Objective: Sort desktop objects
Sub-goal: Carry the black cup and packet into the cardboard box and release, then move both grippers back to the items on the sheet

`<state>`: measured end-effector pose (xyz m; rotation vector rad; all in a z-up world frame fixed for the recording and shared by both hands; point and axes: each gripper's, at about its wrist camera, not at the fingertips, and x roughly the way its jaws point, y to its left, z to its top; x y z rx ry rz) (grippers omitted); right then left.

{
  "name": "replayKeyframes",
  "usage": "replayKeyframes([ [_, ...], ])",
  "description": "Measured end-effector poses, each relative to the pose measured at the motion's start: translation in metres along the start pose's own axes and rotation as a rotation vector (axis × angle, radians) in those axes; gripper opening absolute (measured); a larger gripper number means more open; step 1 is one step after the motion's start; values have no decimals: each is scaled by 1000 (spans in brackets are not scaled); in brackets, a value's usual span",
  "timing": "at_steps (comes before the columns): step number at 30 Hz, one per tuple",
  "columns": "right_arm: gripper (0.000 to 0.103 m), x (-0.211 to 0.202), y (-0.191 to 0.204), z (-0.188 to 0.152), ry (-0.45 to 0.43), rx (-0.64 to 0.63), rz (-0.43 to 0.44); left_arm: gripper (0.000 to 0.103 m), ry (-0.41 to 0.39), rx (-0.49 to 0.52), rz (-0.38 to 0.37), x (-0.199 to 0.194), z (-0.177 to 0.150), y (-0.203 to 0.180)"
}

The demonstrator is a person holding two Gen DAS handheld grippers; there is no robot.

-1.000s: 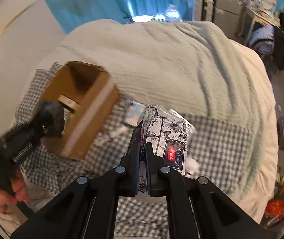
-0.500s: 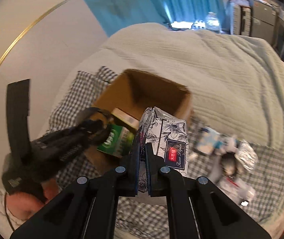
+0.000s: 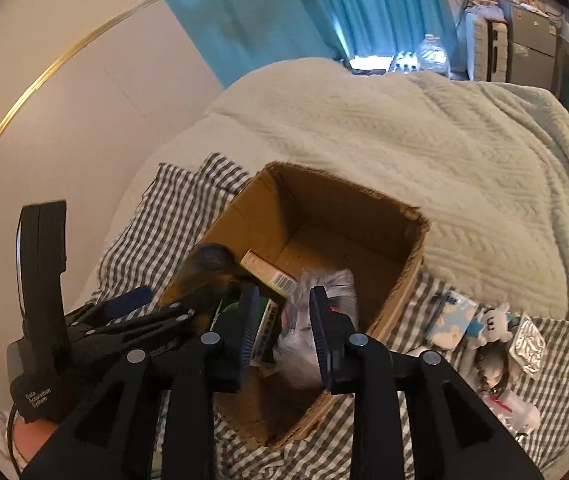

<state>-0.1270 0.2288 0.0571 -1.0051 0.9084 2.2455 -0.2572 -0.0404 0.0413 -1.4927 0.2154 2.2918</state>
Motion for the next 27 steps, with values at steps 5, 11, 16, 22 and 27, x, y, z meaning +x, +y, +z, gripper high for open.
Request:
replayKeyframes([
  [5, 32, -18, -25, -1, -17, 35, -52, 88, -11, 36, -9, -7, -4, -15],
  [11, 32, -55, -67, -9, -28, 60, -118, 89, -49, 71, -44, -23, -11, -35],
  [16, 32, -86, -102, -21, -36, 81, -173, 91, -88, 85, -71, -37, -24, -58],
  [22, 41, -109, -145, -41, -6, 86, -250, 92, -118, 90, -105, -44, -54, -91],
  [27, 45, -121, -184, -58, 16, 141, -259, 93, -123, 99, -153, -36, -96, -127],
])
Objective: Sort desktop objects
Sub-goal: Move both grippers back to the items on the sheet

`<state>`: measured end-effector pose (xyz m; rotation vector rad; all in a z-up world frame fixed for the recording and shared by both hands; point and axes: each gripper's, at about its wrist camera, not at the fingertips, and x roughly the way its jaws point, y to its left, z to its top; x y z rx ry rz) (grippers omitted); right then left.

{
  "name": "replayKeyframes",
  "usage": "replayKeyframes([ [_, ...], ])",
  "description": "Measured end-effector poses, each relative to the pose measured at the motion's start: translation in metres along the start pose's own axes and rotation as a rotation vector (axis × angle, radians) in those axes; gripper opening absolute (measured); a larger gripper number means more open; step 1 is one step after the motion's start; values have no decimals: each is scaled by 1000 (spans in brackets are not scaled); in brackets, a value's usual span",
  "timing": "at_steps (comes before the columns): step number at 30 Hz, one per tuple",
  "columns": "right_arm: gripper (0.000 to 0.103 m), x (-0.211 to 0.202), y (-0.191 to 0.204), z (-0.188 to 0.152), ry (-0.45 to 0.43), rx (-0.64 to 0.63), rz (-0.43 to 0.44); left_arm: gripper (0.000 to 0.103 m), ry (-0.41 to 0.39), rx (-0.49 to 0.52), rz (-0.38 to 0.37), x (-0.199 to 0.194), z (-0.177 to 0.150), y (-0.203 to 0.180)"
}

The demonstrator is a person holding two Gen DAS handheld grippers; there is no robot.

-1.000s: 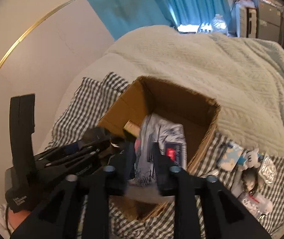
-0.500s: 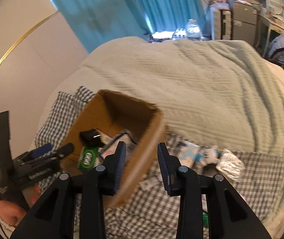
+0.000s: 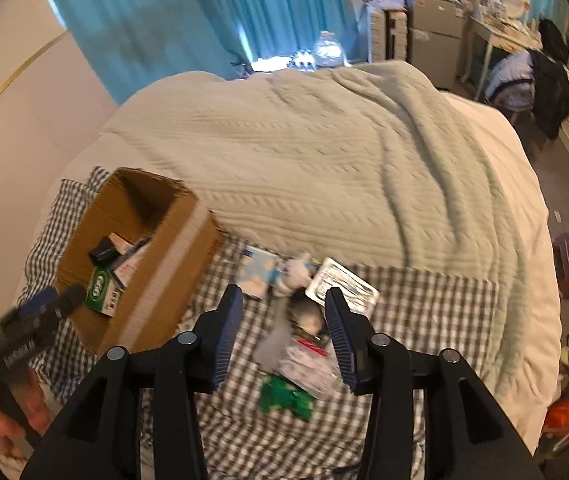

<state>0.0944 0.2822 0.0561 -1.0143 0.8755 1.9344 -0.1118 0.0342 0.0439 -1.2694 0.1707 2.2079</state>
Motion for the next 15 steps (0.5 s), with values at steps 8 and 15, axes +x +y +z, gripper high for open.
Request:
replayKeyframes([
  [8, 55, 1, -42, -13, 32, 25, -2, 93, 39, 143, -11, 45, -77, -65],
  [15, 56, 23, -59, -26, 99, -24, -18, 93, 118, 198, -53, 94, -140, -102],
])
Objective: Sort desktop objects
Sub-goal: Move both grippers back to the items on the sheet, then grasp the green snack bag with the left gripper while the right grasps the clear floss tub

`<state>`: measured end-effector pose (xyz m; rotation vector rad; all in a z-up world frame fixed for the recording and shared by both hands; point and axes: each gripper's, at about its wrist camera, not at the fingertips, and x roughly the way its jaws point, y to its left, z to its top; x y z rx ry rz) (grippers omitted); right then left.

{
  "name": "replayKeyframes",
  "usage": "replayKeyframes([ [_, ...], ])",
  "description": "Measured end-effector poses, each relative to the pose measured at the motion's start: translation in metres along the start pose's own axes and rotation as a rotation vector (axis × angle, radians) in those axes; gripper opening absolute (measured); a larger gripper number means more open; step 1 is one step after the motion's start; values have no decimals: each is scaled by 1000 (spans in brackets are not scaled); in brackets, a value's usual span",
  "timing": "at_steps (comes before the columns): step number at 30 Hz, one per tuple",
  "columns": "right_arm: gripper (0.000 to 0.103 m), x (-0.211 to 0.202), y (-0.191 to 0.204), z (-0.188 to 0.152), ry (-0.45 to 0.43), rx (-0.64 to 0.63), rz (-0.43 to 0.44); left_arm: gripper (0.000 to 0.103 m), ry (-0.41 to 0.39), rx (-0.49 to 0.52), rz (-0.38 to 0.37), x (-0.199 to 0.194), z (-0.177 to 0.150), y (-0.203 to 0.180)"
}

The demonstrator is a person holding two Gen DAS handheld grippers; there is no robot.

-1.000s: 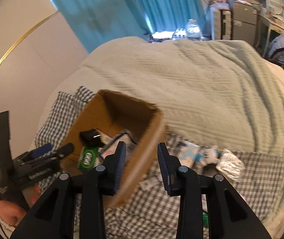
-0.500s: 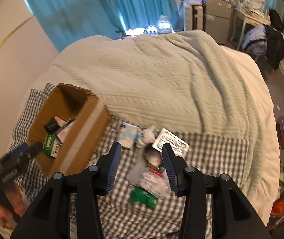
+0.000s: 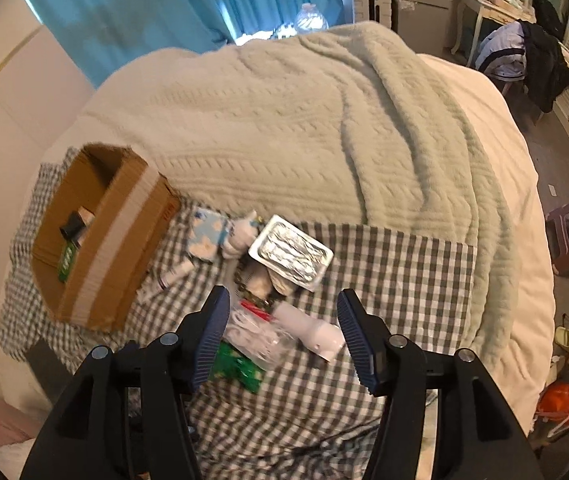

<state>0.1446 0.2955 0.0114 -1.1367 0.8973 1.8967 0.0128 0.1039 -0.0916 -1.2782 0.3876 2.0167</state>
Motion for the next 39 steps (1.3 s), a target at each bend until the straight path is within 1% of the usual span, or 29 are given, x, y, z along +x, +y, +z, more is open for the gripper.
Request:
replayKeyframes([
  [3, 56, 12, -1, -4, 23, -46, -12, 93, 49, -15, -2, 25, -12, -7],
  [5, 56, 19, 0, -6, 39, -78, -28, 93, 59, -26, -9, 35, -15, -8],
  [8, 56, 30, -3, -8, 63, -99, -24, 93, 78, -25, -16, 50, -17, -10],
  [9, 56, 34, -5, -9, 72, -98, -15, 85, 89, -16, -25, 55, -18, -12],
  [10, 56, 38, -5, -9, 81, -96, -9, 71, 91, -8, -40, 57, -19, -12],
  [11, 56, 42, -6, -9, 93, -95, -2, 61, 92, -5, -53, 59, -19, -12],
  [12, 56, 49, -7, -10, 108, -98, 3, 48, 94, 0, -61, 60, -20, -12],
  [13, 56, 55, -8, -12, 122, -103, 4, 42, 90, 2, -64, 59, -19, -12],
  [15, 56, 66, -7, -14, 144, -115, 7, 38, 66, -9, -66, 54, -18, -7],
  [17, 56, 78, -4, -18, 161, -136, 23, 37, 56, -58, -56, 50, -16, 5],
  [19, 57, 87, 2, -20, 172, -169, 33, 37, 43, -144, -43, 46, -12, 27],
  [20, 59, 92, 7, -22, 168, -165, 21, 37, 39, -168, -39, 45, -10, 34],
  [22, 62, 103, 19, -26, 175, -218, 45, 36, 14, -225, -9, 39, -4, 55],
  [25, 63, 119, 31, -32, 202, -262, 70, 36, -8, -279, 24, 33, 3, 76],
  [28, 63, 140, 44, -40, 245, -320, 72, 36, -14, -315, 30, 30, 5, 91],
  [32, 64, 163, 54, -50, 294, -373, 73, 36, -13, -328, 30, 34, 6, 98],
  [34, 68, 171, 57, -53, 315, -380, 78, 36, -9, -336, 22, 35, 6, 101],
  [36, 77, 176, 61, -56, 314, -402, 73, 36, -7, -342, 16, 36, 4, 102],
  [39, 82, 184, 65, -58, 320, -413, 55, 36, -5, -343, 11, 37, 5, 102],
])
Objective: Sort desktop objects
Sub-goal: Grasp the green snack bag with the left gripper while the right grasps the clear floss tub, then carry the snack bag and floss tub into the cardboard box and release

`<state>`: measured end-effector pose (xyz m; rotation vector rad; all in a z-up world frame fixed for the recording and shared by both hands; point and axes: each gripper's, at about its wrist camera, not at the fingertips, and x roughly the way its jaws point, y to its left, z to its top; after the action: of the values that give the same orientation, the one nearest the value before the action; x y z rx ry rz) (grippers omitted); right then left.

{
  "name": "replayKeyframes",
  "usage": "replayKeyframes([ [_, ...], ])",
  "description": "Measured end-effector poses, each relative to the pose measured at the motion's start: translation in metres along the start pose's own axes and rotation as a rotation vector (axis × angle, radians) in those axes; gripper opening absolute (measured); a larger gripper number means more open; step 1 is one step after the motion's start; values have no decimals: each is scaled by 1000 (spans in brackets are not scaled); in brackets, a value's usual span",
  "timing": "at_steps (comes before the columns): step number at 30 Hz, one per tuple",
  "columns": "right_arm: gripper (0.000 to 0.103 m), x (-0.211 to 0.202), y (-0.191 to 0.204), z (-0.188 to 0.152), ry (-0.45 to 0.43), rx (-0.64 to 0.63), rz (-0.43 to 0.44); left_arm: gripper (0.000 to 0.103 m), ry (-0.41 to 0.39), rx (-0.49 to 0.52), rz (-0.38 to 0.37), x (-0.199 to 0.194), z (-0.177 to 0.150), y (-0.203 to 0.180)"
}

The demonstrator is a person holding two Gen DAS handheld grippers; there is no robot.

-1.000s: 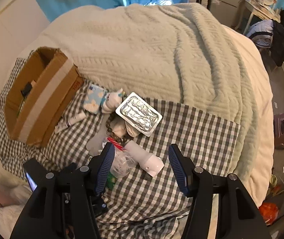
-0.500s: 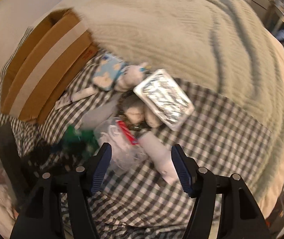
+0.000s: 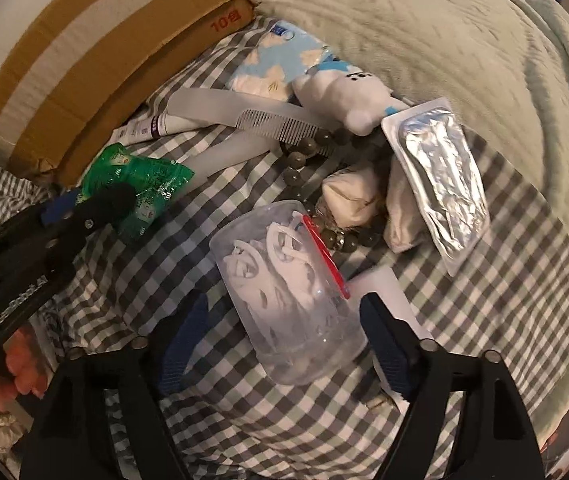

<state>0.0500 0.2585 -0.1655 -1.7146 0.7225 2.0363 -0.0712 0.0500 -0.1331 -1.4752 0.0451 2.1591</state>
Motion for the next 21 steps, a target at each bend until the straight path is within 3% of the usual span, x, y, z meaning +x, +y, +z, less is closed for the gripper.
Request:
replayKeyframes([
  [10, 83, 21, 14, 0, 44, -56, -83, 36, 2, 16, -12, -9, 0, 0],
  [11, 81, 23, 16, -1, 63, -58, -92, 36, 0, 12, -11, -10, 0, 1],
  [13, 67, 27, 19, -5, 110, -28, -96, 36, -3, 4, -14, -13, 2, 3],
  [21, 64, 8, -1, -19, 104, 143, 27, 36, -27, -8, -15, -28, 8, 7],
])
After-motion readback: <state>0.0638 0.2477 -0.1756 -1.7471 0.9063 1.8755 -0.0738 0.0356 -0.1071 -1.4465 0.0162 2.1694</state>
